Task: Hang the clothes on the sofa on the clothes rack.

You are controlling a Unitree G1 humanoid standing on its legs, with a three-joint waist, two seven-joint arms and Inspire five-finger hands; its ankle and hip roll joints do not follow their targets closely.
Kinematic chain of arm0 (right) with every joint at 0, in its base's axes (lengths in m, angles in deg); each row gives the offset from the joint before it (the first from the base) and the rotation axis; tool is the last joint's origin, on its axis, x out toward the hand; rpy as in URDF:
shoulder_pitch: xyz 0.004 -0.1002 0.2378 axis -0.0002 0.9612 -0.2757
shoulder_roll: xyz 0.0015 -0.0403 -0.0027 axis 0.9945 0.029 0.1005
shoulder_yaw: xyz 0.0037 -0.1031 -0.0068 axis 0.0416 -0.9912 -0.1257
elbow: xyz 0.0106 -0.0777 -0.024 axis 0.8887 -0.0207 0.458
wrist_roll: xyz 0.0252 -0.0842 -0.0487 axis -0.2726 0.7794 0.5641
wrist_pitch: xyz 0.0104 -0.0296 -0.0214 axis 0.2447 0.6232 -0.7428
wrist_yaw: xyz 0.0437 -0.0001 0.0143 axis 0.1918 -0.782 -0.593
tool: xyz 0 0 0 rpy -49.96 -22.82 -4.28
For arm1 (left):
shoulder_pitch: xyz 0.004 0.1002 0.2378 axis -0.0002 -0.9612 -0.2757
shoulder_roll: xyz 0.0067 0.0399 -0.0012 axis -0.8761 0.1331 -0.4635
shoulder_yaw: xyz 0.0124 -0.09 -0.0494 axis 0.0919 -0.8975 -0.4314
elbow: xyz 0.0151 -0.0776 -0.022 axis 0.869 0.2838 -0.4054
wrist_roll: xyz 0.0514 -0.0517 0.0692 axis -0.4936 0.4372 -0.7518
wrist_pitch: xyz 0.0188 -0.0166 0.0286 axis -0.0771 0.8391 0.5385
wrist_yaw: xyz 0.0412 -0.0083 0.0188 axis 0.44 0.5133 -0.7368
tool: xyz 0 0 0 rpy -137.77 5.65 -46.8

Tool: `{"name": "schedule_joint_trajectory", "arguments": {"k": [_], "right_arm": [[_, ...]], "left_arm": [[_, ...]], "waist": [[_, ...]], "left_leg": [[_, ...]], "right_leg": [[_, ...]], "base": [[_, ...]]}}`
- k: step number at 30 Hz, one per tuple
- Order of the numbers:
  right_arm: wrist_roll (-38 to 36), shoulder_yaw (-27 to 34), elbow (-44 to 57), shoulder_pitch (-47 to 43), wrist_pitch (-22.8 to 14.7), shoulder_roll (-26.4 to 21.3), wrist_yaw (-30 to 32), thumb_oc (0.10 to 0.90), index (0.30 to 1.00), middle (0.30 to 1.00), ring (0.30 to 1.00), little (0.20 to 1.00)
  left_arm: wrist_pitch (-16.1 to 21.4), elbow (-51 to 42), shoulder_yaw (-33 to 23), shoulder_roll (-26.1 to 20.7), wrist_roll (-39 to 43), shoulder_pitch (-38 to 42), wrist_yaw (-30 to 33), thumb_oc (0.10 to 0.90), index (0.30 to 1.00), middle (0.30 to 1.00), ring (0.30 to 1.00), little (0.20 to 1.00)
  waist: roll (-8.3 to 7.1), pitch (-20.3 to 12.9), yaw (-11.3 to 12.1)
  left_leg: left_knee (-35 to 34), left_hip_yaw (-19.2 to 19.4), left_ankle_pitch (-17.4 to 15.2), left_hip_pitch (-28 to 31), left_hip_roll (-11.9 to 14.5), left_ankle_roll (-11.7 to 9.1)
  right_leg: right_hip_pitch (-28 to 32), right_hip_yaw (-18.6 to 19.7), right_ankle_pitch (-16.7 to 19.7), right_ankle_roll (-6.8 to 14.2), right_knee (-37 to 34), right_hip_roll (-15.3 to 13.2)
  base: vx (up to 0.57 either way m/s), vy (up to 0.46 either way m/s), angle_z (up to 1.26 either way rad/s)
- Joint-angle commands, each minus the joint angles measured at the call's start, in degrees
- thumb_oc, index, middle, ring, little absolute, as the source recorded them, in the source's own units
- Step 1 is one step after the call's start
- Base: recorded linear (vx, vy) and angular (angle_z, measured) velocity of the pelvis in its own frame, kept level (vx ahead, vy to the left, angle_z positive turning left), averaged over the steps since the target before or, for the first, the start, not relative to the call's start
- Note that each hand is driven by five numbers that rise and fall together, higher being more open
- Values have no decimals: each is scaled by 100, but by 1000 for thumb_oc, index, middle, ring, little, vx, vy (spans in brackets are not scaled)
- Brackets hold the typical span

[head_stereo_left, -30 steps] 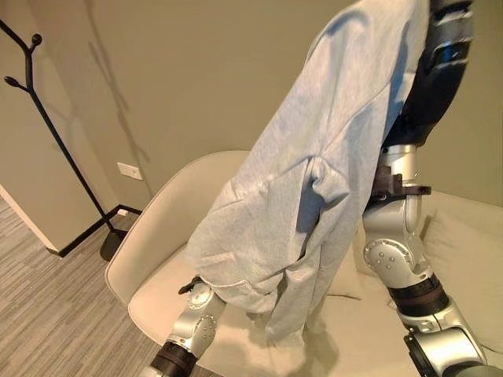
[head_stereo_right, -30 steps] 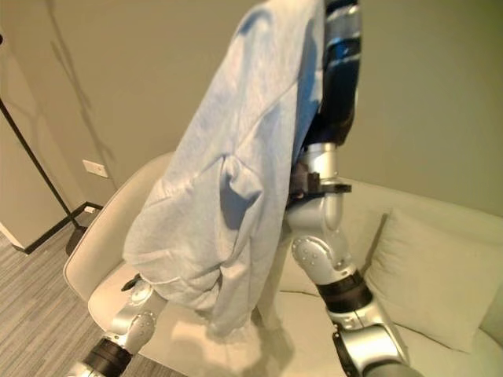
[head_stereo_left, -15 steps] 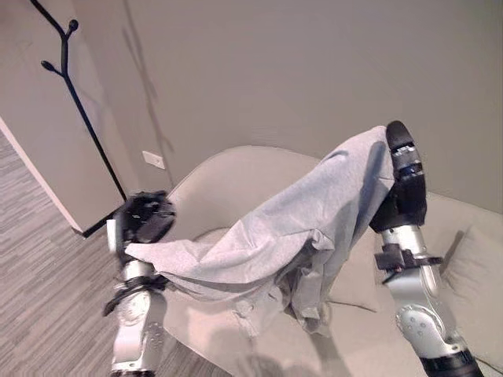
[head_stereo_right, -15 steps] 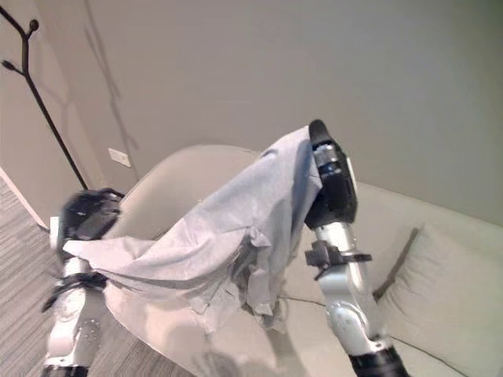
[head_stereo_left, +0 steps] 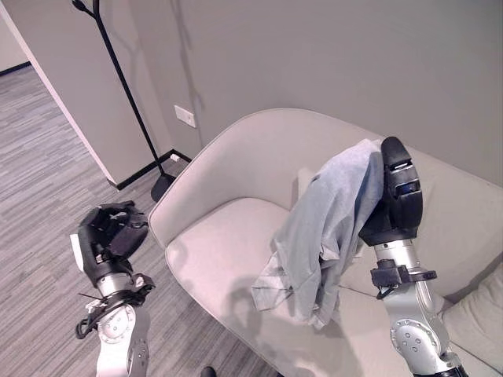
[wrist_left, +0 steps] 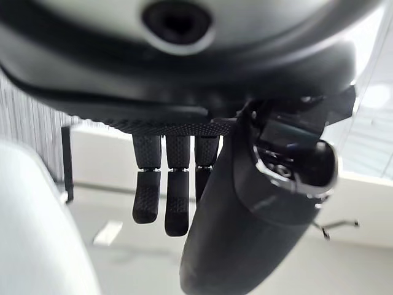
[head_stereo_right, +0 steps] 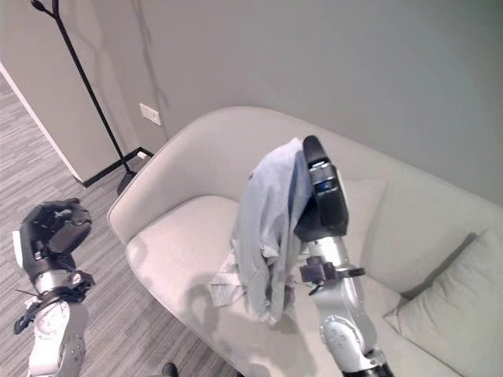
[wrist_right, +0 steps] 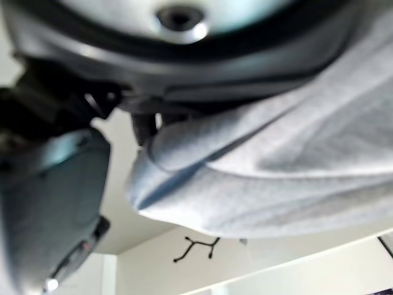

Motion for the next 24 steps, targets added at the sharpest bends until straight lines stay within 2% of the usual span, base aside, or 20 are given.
{"name": "schedule_joint_trajectory", "arguments": {"k": [1, 2, 3, 4, 5, 7, 9, 10, 11, 17, 21, 24], "right_arm": [[142, 397, 895, -379, -570, -244, -169, 400, 300, 300, 300, 300], [186, 562, 889, -339, -547, -343, -110, 400, 300, 300, 300, 300], [185, 574, 896, -327, -545, -348, -109, 400, 300, 300, 300, 300], [210, 710, 865, -321, -541, -360, -113, 400, 300, 300, 300, 300], [251, 754, 843, -337, -519, -351, -111, 400, 300, 300, 300, 300], [369, 786, 791, -468, -495, -294, -72, 400, 300, 300, 300, 300], [541, 887, 637, -754, -455, -121, 74, 400, 300, 300, 300, 300], [544, 887, 635, -758, -455, -116, 78, 400, 300, 300, 300, 300], [584, 891, 533, -956, -466, 12, 188, 400, 300, 300, 300, 300], [565, 664, 441, -1524, -464, 287, 275, 400, 300, 300, 300, 300], [604, 464, 458, -1771, -447, 418, 313, 400, 300, 300, 300, 300], [602, 376, 428, -1970, -490, 564, 368, 400, 300, 300, 300, 300]], "left_arm": [[736, -544, 131, -559, -38, 481, -394, 400, 300, 300, 300, 300], [600, -417, 538, -537, 314, 564, -713, 543, 514, 514, 514, 514], [606, -404, 547, -537, 327, 571, -725, 800, 900, 900, 900, 900], [400, -257, 915, -553, 539, 578, -1099, 800, 900, 900, 900, 900], [328, -256, 1046, -615, 556, 546, -1297, 800, 900, 900, 900, 900], [159, -183, 1378, -766, 754, 513, -1716, 800, 900, 900, 900, 900], [-197, -275, 1697, -1040, 1345, 391, -2407, 800, 900, 900, 900, 900], [-201, -278, 1692, -1049, 1355, 391, -2413, 800, 900, 900, 900, 900], [-349, -338, 1787, -1209, 1637, 289, -2664, 800, 900, 900, 900, 900], [-542, -301, 1852, -1381, 2128, 117, -2982, 800, 900, 900, 900, 900], [-655, -29, 2092, -1248, 2239, 223, -3038, 800, 900, 900, 900, 900], [-665, 124, 2370, -1166, 2006, 386, -3047, 800, 900, 900, 900, 900]], "waist": [[-46, -684, -267], [49, -777, -395], [55, -782, -393], [115, -834, -485], [123, -861, -504], [88, -885, -503], [-12, -885, -436], [-21, -884, -433], [-65, -856, -386], [-164, -801, -281], [-227, -798, -271], [-272, -813, -272]], "left_leg": [[82, 99, 334, 101, 700, -239], [-73, 119, 394, 190, 748, -291], [-88, 112, 403, 188, 746, -291], [-342, 284, 289, 214, 648, -272], [-452, 335, 225, 241, 566, -249], [-586, 427, 92, 299, 359, -167], [-728, 499, -63, 334, 8, 14], [-731, 503, -65, 336, -3, 21], [-739, 494, -161, 334, -156, 116], [-739, 493, -434, 440, -588, 409], [-739, 449, -531, 474, -760, 530], [-739, 417, -576, 479, -809, 574]], "right_leg": [[367, 240, -711, 556, 58, -199], [349, 173, -701, 620, 35, -272], [347, 164, -700, 622, 35, -271], [319, 115, -569, 695, 62, -413], [303, 139, -496, 733, 72, -488], [260, 198, -320, 861, 59, -671], [168, 235, -55, 1060, 51, -945], [166, 240, -50, 1067, 50, -955], [123, 253, 96, 1164, 80, -1067], [71, 326, 526, 1408, 136, -1393], [55, 308, 707, 1478, 204, -1541], [52, 281, 805, 1509, 233, -1595]], "base": [[26, 287, 6], [29, 206, 7], [51, 446, 13], [39, 361, 20], [49, 482, 29], [23, 404, 10], [-14, 455, -3], [-36, 369, -2], [-33, 245, 7], [-13, 208, 1], [-1, 125, -3], [4, 34, 0]]}}
